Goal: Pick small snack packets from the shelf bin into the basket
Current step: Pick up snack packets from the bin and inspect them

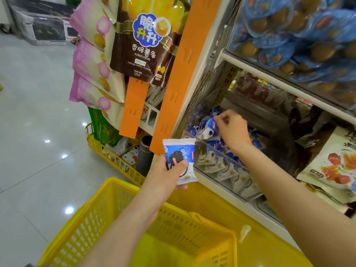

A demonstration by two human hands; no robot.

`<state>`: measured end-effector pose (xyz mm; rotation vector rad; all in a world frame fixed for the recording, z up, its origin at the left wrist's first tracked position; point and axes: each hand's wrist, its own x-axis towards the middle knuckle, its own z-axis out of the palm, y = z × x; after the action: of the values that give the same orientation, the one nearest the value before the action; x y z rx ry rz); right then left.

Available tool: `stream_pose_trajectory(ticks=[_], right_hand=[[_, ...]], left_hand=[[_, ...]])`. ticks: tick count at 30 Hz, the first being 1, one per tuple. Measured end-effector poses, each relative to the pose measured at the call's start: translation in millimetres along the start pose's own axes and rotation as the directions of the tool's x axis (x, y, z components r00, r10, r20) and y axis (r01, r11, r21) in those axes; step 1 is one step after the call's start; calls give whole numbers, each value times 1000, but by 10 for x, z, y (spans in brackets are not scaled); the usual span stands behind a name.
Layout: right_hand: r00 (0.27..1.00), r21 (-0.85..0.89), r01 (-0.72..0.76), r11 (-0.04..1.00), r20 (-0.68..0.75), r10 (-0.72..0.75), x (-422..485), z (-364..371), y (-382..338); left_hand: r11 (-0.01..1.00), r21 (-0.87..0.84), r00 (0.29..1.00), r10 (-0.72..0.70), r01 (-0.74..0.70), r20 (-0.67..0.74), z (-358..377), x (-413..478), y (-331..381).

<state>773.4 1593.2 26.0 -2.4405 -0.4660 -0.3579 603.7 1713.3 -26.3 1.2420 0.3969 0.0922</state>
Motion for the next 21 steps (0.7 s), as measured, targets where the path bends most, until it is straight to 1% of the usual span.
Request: stream_pose_trajectory(ticks=[1,3,5,7,9,11,13,15,17,19,20,21], right_hand=[[996,101,-21,995,-82,29,-69,-88,-31],[982,326,-14,945,-173,74,-261,-276,-84],[981,416,24,909,-186,59,-505,-427,-97],[993,470,-13,883,-101,68,-774,-501,-72],[994,534,-105,839,40,99,-1051,-498,-13],[974,563,-216,798,175,140,-1298,-464,42],[944,584,-315,748,271,187,-1490,-413,99],[914,592,-397,701,329,239,-1643,-361,146],[883,617,-467,634,368,292,-1769,-315,192],[860,639,-510,575,391,328,-1857,-291,234],[855,638,-518,570,399,331,-1881,-288,256],[854,632,-520,574,408,324,-1896,-292,268]], left_hand=[[1000,-10,1000,-21,22,6,18,1,-22],[998,-8,998,-60,60,-2,54,7,-82],[995,27,995,-99,100,-17,91,11,-153],[987,82,991,-135,136,-15,137,22,-239],[978,127,986,-166,164,5,174,17,-316],[967,155,976,-213,205,41,223,-3,-363],[950,139,954,-290,279,72,283,-34,-391],[925,89,919,-378,370,111,329,-75,-416],[900,45,879,-433,433,197,340,-125,-440],[912,110,844,-407,394,349,335,-197,-465],[923,135,833,-382,359,400,343,-240,-474],[930,146,832,-367,337,417,349,-264,-491]])
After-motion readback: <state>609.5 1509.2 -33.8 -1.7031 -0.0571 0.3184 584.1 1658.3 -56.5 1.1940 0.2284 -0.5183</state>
